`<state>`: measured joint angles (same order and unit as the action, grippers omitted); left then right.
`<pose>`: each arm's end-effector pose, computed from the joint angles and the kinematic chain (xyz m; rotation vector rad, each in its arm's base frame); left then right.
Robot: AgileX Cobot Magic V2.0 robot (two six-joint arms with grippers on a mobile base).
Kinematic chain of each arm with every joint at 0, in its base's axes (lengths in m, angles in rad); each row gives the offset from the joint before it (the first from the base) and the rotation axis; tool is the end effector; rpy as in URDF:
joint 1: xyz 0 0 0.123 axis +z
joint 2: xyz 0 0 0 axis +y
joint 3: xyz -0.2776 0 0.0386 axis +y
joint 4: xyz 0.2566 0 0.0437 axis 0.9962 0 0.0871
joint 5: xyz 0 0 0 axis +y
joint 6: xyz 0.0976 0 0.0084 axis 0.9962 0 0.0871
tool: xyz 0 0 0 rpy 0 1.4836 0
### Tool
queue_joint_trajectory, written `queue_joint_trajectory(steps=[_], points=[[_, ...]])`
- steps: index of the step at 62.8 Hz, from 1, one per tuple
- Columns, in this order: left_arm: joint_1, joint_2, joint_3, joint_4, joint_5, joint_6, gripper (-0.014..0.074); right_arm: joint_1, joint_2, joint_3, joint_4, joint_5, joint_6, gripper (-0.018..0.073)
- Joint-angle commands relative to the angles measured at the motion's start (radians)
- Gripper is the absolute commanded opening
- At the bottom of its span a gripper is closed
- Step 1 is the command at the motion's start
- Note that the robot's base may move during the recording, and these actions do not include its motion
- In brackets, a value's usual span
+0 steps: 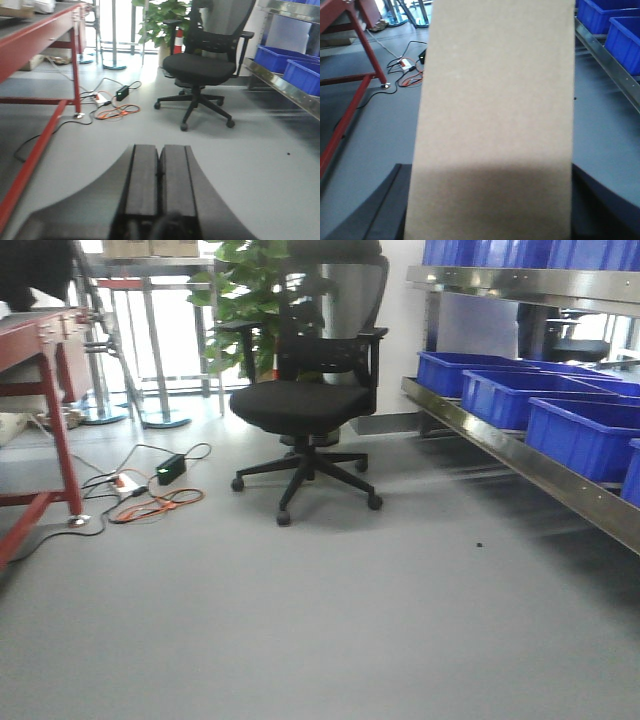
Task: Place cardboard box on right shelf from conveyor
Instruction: 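Drive to the steel shelf rack with blue bins, box held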
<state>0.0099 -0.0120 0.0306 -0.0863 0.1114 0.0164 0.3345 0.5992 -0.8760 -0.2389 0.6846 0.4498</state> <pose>0.0772 -0.0002 0.1929 -0.0565 1.6125 -0.0537 0.1179 0.0254 0.3942 0.0366 1.8823 0.2703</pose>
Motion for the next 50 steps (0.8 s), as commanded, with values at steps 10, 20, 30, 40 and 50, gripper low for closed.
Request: queue_joint_trajectory(steps=[10, 20, 30, 40, 50], points=[[-0.003, -0.012, -0.003, -0.005, -0.084, -0.005, -0.0119, -0.007, 0.003, -0.028, -0.03, -0.089, -0.007, 0.0237], [-0.003, -0.012, -0.003, -0.005, -0.084, -0.005, -0.0119, -0.007, 0.003, -0.028, -0.03, -0.089, -0.007, 0.0237], [-0.003, -0.012, -0.003, -0.005, -0.084, -0.005, -0.0119, -0.007, 0.003, -0.028, -0.03, -0.089, -0.007, 0.0237], [-0.003, -0.012, -0.003, -0.005, -0.084, -0.005, -0.0119, -0.007, 0.003, -0.028, -0.03, -0.089, -0.007, 0.0237], [-0.003, -0.012, -0.003, -0.005, -0.084, -0.005, -0.0119, -0.007, 0.003, -0.028, -0.03, -0.089, -0.007, 0.0237]])
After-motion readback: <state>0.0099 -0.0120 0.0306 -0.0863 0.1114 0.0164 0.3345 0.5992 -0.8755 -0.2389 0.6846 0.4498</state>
